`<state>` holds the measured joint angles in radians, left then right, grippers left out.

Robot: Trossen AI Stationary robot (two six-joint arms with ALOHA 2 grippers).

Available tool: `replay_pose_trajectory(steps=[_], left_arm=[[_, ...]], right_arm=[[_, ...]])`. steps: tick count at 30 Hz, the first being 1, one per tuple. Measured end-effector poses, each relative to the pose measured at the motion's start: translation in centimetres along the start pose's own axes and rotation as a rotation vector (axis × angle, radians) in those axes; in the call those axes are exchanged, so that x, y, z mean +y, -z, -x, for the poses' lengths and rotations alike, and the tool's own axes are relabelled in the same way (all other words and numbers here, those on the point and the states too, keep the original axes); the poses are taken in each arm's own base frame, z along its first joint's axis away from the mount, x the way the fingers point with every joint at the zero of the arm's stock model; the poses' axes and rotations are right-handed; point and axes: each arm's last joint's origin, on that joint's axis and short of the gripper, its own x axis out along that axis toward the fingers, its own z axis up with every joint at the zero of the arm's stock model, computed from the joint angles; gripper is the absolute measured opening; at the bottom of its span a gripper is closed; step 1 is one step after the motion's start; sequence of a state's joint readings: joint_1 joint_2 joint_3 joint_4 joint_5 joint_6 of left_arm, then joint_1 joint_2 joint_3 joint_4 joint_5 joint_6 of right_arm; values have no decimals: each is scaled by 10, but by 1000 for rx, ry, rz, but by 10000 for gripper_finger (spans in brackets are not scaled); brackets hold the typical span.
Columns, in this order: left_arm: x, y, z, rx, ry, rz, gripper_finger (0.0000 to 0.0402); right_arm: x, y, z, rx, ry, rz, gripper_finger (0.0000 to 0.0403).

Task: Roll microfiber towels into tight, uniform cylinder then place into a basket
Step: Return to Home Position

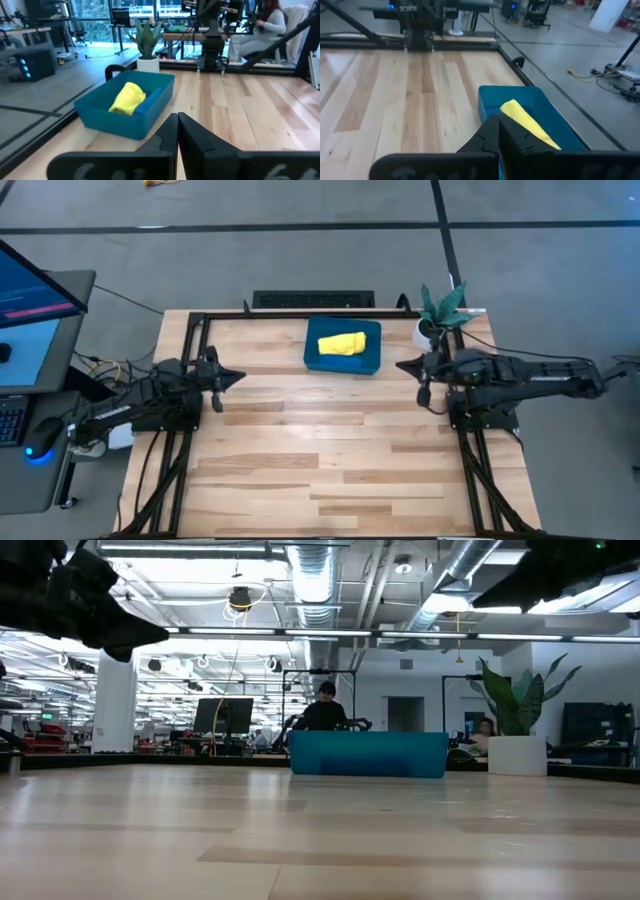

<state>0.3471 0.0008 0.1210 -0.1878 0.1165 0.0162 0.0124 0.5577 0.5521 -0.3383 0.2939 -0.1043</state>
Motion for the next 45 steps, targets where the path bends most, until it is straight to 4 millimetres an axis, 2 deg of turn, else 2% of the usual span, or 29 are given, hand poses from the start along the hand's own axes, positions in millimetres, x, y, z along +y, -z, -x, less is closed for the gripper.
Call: replay_pose_trajectory(steps=[4, 10, 13, 28, 35, 45], left_arm=[[-1, 2, -1, 2, 16, -20, 0], [-2, 7, -7, -114, 17, -41, 0], [-3, 13, -10, -126, 31, -31, 0], [-9, 14, -10, -126, 98, 0, 0], [-9, 14, -10, -121, 103, 75, 0], [-9, 14, -10, -121, 100, 51, 0]], right_arm=[[0, 12, 6, -51, 4, -15, 24], [2, 38, 7, -121, 12, -37, 21], [3, 51, 7, -150, 15, -47, 19], [11, 103, 1, -230, 17, -127, 21], [11, 104, 2, -266, 7, -148, 26], [11, 104, 2, -264, 12, -133, 23]])
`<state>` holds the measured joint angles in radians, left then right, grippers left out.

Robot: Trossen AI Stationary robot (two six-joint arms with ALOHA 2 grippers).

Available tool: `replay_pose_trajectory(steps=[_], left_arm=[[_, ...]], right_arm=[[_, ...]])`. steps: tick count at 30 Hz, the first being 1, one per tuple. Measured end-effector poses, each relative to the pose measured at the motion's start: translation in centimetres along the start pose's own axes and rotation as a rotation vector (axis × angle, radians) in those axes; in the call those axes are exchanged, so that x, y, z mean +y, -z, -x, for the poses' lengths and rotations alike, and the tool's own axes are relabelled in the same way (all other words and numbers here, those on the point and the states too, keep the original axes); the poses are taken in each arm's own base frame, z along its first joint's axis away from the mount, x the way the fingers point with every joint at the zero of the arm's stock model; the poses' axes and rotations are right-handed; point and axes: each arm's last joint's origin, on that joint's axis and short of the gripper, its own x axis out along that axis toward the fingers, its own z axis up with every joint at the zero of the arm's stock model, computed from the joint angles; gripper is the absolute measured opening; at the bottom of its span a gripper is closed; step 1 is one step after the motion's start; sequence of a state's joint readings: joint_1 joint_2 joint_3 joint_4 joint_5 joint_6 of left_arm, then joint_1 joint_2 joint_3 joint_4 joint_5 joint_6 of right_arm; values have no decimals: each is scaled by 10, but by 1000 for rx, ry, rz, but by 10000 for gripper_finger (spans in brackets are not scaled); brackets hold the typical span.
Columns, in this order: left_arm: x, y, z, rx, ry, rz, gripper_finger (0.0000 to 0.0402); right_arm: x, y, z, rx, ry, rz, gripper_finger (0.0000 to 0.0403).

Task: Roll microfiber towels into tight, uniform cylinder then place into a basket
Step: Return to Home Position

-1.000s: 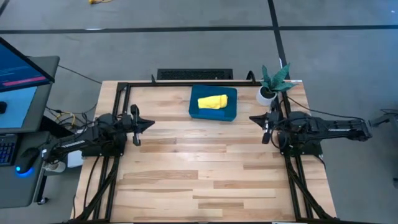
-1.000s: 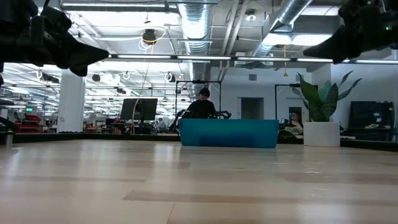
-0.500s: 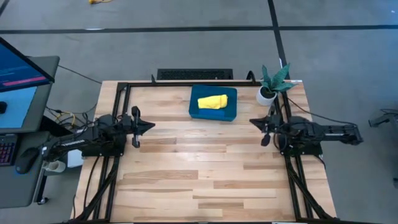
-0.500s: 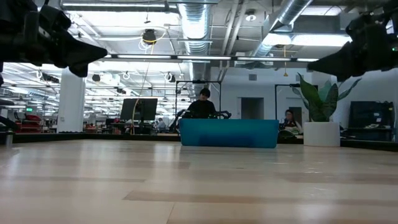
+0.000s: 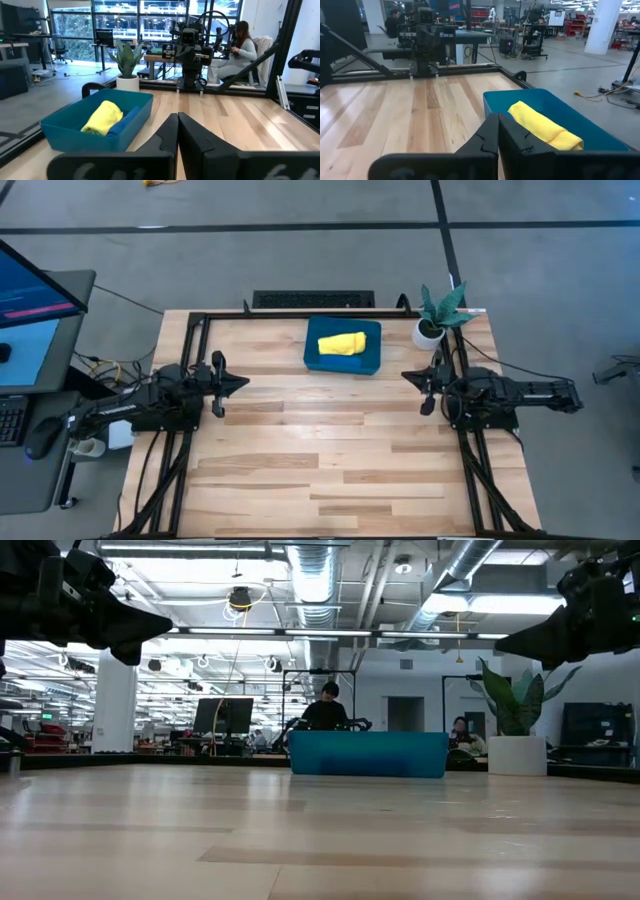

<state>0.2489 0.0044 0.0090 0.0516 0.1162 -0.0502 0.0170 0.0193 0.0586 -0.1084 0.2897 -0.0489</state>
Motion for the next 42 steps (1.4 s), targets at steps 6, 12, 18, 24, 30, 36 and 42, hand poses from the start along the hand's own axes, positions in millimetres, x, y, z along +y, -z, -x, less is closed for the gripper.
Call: replay_pose_trajectory(steps=[6, 12, 18, 24, 30, 36, 42], left_arm=[[0, 0, 0, 1, 0, 0, 0], [0, 0, 0, 1, 0, 0, 0], [0, 1, 0, 2, -1, -1, 0], [0, 1, 0, 2, -1, -1, 0], [0, 1, 0, 2, -1, -1, 0], [0, 1, 0, 2, -1, -1, 0], [0, 1, 0, 2, -1, -1, 0]], right_arm=[[0, 0, 0, 0, -3, 4, 30], [0, 0, 0, 1, -2, 62, 31], [0, 0, 0, 1, -2, 64, 29], [0, 0, 0, 1, -2, 64, 28], [0, 0, 0, 2, -2, 65, 29], [0, 0, 0, 2, -2, 65, 27], [0, 0, 0, 2, -2, 65, 29]])
